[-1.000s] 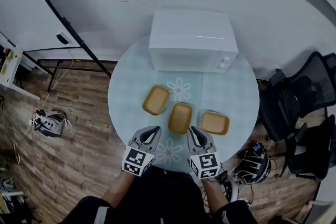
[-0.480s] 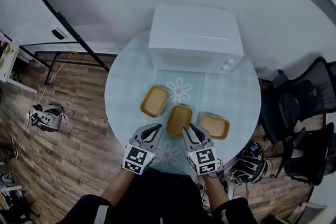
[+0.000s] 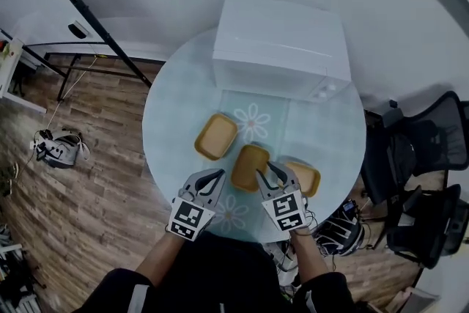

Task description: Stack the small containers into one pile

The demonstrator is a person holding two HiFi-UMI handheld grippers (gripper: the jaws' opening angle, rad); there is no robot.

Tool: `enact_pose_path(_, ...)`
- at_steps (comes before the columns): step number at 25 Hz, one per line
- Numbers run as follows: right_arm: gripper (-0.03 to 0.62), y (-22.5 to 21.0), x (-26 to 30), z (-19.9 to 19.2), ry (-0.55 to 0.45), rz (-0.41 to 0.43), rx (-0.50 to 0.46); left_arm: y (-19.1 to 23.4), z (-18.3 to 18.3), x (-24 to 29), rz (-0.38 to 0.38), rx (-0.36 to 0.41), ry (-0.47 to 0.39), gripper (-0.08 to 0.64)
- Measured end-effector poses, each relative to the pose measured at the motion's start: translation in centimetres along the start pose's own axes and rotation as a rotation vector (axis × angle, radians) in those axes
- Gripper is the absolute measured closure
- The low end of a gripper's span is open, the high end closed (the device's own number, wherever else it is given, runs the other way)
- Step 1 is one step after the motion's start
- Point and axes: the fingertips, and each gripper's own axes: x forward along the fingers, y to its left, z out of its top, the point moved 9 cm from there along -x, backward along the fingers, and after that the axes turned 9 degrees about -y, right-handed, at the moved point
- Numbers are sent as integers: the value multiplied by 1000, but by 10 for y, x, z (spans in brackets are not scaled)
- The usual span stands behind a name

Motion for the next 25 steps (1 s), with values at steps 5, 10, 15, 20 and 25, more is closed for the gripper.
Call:
enact_pose_path(5, 469, -14, 20, 1, 89, 61, -94, 8, -5, -2, 29, -13, 11, 546)
enact_pose_path(10, 469, -23, 48, -4, 179, 151, -192, 19, -11, -8, 59, -25, 19, 546)
enact_pose_path(15, 469, -29, 77, -23, 267, 225, -244, 25, -17, -13, 84, -46, 34, 546)
enact_pose_path(20, 469, -34, 102, -39, 365, 276, -356, 25, -16, -13, 88, -53, 28, 546)
enact_pose_path(25, 469, -40, 127, -49, 458, 339, -449, 26, -22, -14, 91, -61, 47, 546)
